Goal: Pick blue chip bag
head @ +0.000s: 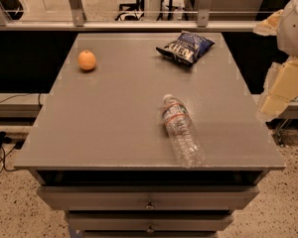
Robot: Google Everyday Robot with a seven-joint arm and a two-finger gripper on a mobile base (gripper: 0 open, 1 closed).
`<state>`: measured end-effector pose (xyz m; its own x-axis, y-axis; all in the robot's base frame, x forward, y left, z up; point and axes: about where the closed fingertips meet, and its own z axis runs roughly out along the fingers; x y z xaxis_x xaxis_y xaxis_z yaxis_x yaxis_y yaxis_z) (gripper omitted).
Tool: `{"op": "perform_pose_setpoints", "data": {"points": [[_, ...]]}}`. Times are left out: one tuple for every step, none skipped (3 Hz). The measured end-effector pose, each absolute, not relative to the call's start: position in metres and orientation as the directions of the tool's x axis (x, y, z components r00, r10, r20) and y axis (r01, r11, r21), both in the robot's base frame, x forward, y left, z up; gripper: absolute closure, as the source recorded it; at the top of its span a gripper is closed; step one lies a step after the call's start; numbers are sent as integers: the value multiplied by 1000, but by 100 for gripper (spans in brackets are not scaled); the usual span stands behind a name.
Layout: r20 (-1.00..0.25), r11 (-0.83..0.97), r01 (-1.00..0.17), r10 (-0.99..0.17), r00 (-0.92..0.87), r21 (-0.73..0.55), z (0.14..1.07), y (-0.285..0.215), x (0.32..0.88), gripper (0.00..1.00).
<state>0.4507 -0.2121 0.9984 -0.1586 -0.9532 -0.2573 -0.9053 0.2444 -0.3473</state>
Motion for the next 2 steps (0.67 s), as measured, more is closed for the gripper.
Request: {"op": "perform_pose_setpoints", "data": {"points": [[-257, 244, -905, -953, -159, -347, 998, -212, 451, 0], [-301, 224, -903, -947, -113, -365, 993, -199, 490, 0]]}}
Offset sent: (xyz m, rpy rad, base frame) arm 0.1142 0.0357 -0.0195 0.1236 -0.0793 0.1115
